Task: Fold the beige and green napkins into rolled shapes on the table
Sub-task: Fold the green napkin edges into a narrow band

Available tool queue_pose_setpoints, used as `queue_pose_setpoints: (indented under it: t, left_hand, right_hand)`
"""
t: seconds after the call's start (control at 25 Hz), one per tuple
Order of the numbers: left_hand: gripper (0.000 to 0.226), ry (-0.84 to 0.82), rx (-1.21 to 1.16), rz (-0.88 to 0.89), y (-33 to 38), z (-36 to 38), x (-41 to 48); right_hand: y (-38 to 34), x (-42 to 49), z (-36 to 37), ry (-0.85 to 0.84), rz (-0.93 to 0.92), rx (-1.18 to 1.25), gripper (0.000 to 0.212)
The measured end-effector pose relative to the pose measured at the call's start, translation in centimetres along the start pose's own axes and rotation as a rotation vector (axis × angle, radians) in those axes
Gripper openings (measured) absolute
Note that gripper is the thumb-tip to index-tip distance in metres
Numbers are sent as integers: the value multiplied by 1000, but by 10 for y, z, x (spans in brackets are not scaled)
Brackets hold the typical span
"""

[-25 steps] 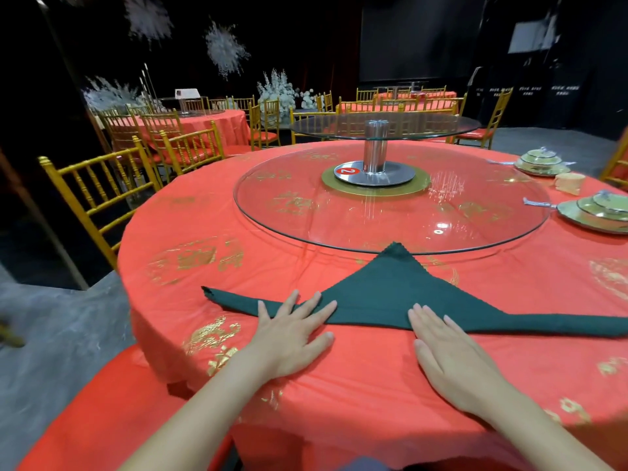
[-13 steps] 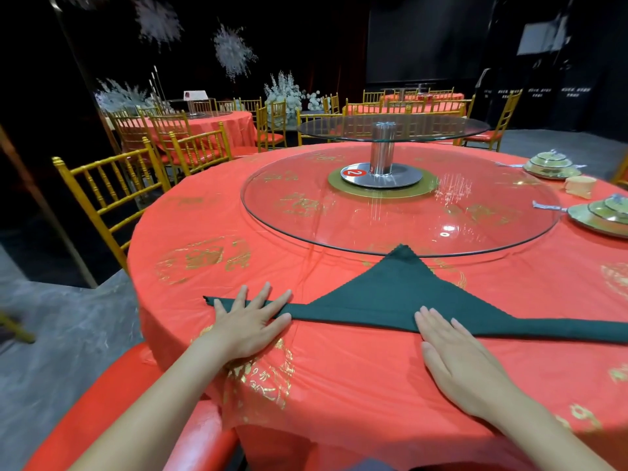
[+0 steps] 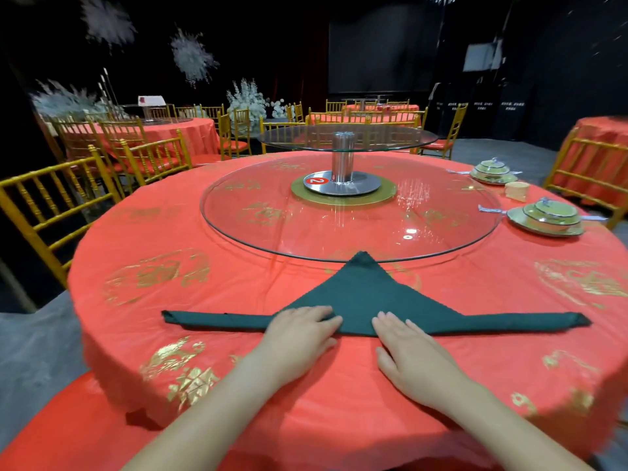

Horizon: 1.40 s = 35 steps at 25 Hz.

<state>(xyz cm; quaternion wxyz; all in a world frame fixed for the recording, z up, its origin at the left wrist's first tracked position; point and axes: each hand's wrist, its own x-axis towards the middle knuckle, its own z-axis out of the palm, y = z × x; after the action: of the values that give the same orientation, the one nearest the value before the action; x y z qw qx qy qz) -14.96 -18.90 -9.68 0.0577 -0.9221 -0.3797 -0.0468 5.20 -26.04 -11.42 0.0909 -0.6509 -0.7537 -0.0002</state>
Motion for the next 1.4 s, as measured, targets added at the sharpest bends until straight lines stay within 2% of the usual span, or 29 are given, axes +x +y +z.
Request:
queue_pose_setpoints:
  t: [0.12, 0.24, 0.32, 0.48, 0.6, 0.72, 0.8, 0.92, 0.96, 1.12, 1.24, 1.28, 1.32, 1.4]
  left_hand:
    - [39, 35, 11, 45, 13, -1, 16]
    - [39, 80, -87, -11, 9, 1, 19]
    - [33, 104, -108, -50, 9, 1, 17]
    - [28, 71, -134, -134, 11, -3, 24]
    - [25, 23, -179, -207, 9, -1, 35]
    - [26, 66, -86, -166, 14, 2, 41]
    - [36, 41, -92, -111, 31, 5, 43]
    - [91, -88, -147, -90, 67, 11, 41]
    - [99, -122, -147, -103, 74, 14, 40]
    - [100, -119, -136, -138, 76, 19, 38]
    - [84, -114, -121, -154, 76, 19, 38]
    - [82, -117, -116, -148, 77, 19, 38]
    - [83, -117, -109, -141, 77, 19, 37]
    - [87, -111, -95, -134, 77, 19, 38]
  right_hand:
    - [13, 4, -1, 59, 16, 34, 54]
    - [35, 2, -3, 316, 39, 35, 20]
    - [46, -2, -2, 352, 42, 29, 5]
    - [46, 8, -13, 233, 51, -37, 19]
    - [47, 25, -18, 164, 157, 37, 22]
    - [47, 30, -12, 159, 236, 73, 25]
    - [45, 30, -11, 156, 271, 49, 24]
    - [48, 30, -19, 153, 317, 12, 19]
    - [50, 32, -20, 146, 330, 2, 22]
    - [59, 31, -25, 99, 326, -184, 41]
    - [64, 30, -30, 48, 431, -217, 46]
    - [60, 30, -30, 132, 433, -237, 42]
    - [54, 29, -25, 234, 367, -271, 36]
    - [35, 23, -13, 373, 171, -180, 29]
